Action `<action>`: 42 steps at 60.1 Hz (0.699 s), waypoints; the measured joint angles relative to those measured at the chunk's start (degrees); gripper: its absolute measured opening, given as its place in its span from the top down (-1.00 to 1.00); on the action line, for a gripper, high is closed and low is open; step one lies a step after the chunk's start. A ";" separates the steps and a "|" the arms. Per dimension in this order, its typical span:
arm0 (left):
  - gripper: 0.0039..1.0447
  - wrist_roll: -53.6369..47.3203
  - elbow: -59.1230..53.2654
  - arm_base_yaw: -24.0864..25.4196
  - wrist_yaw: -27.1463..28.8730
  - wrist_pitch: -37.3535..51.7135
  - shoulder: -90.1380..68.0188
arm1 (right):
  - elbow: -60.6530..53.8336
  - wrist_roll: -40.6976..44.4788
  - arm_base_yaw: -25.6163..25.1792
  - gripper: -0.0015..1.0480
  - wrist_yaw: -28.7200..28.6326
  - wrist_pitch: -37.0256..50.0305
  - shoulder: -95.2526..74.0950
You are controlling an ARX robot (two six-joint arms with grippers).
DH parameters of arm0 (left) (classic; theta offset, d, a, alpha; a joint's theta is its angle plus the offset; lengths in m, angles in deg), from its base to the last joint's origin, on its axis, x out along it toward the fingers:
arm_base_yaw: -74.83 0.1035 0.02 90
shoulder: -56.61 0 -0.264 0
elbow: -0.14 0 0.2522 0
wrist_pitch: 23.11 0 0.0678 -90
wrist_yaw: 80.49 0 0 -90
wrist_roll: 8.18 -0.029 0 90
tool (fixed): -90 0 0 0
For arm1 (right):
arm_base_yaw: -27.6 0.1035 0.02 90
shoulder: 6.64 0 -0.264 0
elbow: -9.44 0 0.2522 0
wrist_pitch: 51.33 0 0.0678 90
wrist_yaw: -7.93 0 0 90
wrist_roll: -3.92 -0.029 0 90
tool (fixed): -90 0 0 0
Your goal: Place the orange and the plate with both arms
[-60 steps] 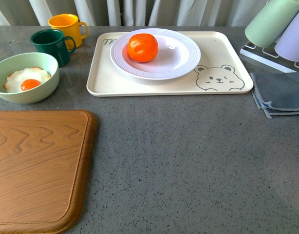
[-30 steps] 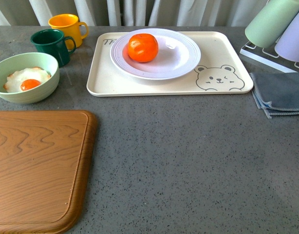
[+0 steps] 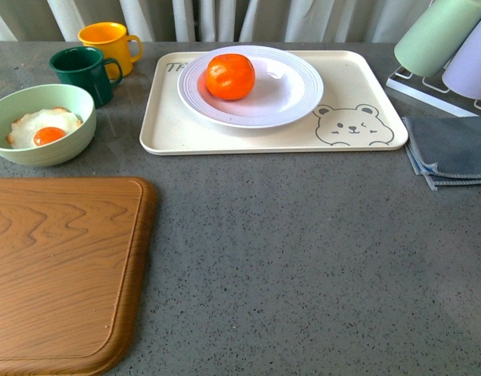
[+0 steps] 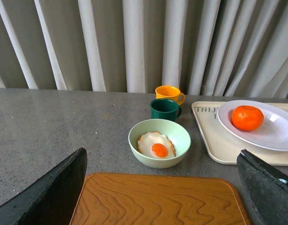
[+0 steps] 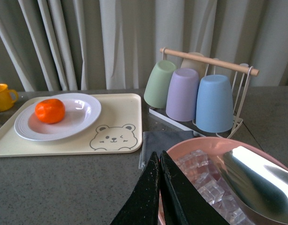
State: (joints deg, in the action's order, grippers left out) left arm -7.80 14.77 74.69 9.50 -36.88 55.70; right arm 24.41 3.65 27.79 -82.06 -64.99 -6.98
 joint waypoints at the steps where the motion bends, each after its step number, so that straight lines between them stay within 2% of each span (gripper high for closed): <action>1: -0.83 0.02 0.00 0.00 0.00 0.00 0.00 | 0.00 0.02 0.00 0.92 0.00 0.00 0.00; 32: -0.83 0.02 0.00 0.00 0.00 0.00 0.00 | 0.00 0.02 0.00 -0.83 0.00 0.00 0.00; 42: -0.83 0.02 0.00 0.00 0.00 0.00 0.00 | 0.00 0.02 0.00 -0.83 0.00 0.00 0.00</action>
State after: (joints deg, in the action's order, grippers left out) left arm -7.78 14.77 74.69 9.50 -36.88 55.70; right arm 24.41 3.67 27.79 -82.06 -64.99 -6.98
